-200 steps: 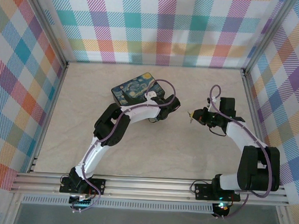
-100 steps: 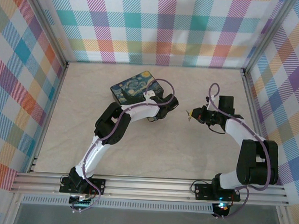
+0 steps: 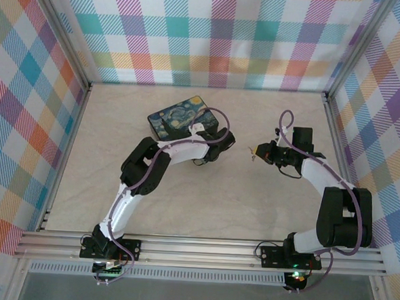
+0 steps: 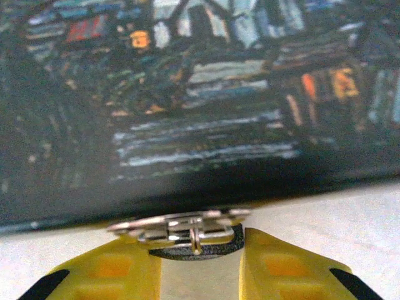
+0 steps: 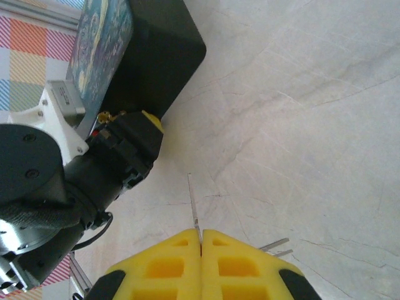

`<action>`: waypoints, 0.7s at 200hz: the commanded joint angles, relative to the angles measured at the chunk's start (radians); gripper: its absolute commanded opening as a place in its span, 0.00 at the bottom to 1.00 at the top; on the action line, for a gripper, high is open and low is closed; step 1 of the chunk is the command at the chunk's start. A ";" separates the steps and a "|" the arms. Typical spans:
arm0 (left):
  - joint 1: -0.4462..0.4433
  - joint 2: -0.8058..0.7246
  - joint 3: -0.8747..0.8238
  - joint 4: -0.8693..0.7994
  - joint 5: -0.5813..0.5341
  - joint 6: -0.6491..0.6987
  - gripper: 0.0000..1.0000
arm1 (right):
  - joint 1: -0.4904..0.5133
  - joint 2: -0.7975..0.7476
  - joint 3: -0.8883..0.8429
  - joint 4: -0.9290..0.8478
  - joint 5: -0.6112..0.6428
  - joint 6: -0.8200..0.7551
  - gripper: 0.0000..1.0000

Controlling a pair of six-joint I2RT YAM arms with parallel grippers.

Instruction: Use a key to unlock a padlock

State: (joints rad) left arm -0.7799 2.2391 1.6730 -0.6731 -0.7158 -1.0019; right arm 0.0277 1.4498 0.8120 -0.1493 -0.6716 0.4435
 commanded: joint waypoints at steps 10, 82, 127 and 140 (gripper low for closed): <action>0.007 -0.139 -0.077 0.009 0.013 0.023 0.09 | 0.014 -0.019 0.005 0.005 -0.029 -0.009 0.00; 0.014 -0.225 -0.051 -0.114 0.337 0.089 0.08 | 0.058 -0.070 -0.011 -0.044 -0.042 -0.022 0.00; 0.065 -0.282 0.036 -0.237 0.538 0.146 0.08 | 0.185 -0.109 -0.083 0.017 -0.038 0.031 0.00; 0.076 -0.294 0.059 -0.277 0.577 0.167 0.08 | 0.223 -0.111 -0.095 0.035 -0.017 0.045 0.00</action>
State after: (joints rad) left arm -0.7364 2.0369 1.6493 -0.8345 -0.2584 -0.8989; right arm 0.1806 1.3621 0.7483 -0.1509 -0.6964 0.4595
